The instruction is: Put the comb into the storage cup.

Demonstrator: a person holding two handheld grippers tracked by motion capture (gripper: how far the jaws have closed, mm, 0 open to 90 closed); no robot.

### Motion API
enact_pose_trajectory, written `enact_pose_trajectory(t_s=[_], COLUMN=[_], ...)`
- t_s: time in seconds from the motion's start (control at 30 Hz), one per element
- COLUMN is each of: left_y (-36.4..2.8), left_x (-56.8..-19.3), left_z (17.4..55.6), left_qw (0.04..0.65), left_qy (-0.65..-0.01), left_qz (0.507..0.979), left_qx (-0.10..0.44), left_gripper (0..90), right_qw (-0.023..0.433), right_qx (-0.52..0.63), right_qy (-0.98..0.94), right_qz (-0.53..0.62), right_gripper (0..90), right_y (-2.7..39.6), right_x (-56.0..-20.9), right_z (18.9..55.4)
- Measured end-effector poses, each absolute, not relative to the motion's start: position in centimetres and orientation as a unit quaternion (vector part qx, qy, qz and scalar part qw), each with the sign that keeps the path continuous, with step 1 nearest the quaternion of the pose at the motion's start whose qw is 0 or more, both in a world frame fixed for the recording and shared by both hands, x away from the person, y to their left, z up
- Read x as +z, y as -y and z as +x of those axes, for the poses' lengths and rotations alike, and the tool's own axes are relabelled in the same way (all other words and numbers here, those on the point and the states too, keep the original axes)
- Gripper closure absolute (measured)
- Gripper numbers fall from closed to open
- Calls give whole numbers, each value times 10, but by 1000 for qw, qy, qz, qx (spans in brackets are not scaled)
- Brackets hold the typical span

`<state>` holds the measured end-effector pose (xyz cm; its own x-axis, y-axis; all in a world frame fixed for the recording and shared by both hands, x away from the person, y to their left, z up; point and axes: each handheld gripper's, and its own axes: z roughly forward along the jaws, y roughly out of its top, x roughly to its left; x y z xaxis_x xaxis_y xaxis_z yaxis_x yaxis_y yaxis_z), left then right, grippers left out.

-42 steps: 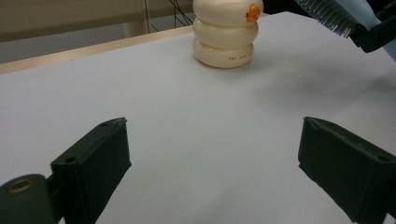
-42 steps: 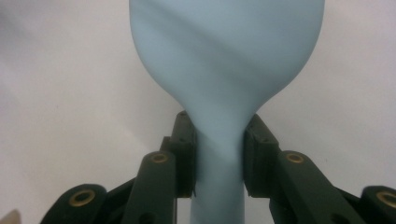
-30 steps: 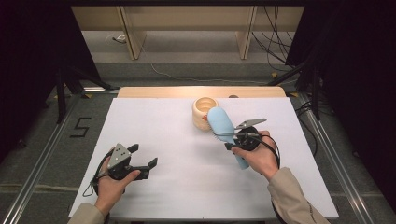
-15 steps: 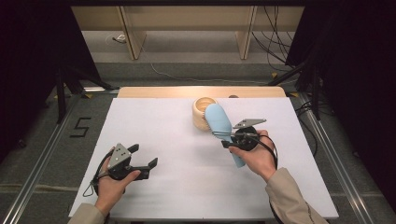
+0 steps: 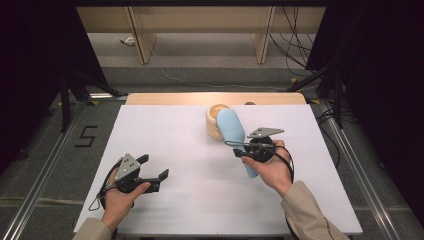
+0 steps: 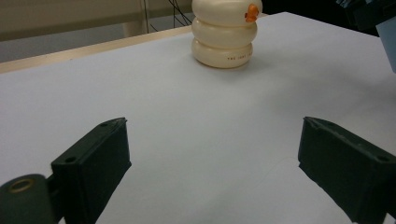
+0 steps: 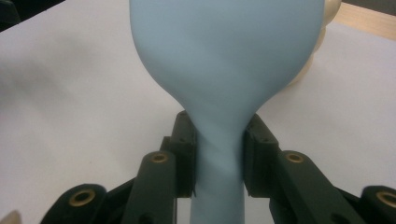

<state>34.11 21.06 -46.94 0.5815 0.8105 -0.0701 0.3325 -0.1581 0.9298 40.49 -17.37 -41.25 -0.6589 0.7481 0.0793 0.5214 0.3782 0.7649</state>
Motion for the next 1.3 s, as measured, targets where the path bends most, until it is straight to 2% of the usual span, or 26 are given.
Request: enact_pose_trajectory(t_s=[0.6, 0.97, 1.3], left_y=[-210, -207, -201], left_x=[-470, -470, -470], left_z=[341, 341, 340], left_qw=[520, 524, 524], left_qy=[-392, -381, -380], left_qz=[725, 732, 734], left_qx=[224, 211, 204], left_gripper=[70, 0, 0], right_qw=[145, 145, 144], right_qx=[423, 437, 444], right_qy=[-806, -799, -798], right_qz=[387, 386, 381], right_gripper=[705, 705, 705], right_y=[164, 157, 150], right_x=[-415, -416, -417], right_z=[401, 399, 397])
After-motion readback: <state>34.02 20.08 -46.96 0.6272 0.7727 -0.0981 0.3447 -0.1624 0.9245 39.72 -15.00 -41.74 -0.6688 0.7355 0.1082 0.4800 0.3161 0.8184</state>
